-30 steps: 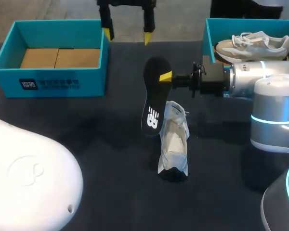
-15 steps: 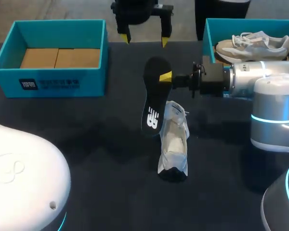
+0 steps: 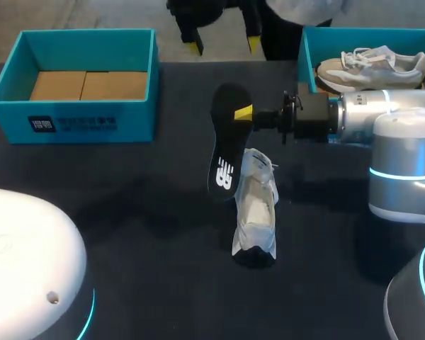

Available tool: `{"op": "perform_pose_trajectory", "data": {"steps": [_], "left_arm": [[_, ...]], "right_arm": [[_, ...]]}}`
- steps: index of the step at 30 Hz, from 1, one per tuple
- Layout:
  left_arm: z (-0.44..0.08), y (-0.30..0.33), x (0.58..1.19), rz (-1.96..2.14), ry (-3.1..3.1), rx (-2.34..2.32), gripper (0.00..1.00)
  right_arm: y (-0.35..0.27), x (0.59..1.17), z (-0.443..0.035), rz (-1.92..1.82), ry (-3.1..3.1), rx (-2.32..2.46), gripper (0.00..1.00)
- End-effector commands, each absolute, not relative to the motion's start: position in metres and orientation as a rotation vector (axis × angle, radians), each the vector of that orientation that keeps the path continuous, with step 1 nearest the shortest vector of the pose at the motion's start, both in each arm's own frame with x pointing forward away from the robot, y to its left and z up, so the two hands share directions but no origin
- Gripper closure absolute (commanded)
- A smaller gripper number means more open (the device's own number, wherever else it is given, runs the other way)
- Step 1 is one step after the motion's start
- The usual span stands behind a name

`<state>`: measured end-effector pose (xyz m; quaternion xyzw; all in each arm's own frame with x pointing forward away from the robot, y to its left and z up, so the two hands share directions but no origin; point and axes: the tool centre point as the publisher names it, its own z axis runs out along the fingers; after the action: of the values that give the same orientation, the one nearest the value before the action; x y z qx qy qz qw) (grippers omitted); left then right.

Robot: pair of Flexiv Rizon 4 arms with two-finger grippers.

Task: Take the shoe out of the shoebox, open the shoe tongue, remove and reinsert the insole, then place the shoe into the shoebox

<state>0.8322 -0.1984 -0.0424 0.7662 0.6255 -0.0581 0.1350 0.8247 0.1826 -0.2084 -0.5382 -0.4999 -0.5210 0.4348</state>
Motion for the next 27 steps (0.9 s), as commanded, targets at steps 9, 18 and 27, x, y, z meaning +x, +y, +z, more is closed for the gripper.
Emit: {"op": "perform_pose_trajectory", "data": {"steps": [9, 18, 27], "left_arm": [[-0.054, -0.147, 0.796, -0.424, 1.521, 1.750, 0.00], [-0.064, -0.140, 0.799, -0.635, 1.380, 1.556, 0.00], [-0.064, -0.142, 0.804, -0.782, 1.279, 1.467, 0.00]], "right_arm": [[0.184, 0.825, -0.209, -1.297, -1.246, -1.343, 1.00], [0.184, 0.825, -0.209, -1.297, -1.246, -1.343, 1.00], [0.184, 0.825, -0.209, -1.297, -1.246, -1.343, 1.00]]}}
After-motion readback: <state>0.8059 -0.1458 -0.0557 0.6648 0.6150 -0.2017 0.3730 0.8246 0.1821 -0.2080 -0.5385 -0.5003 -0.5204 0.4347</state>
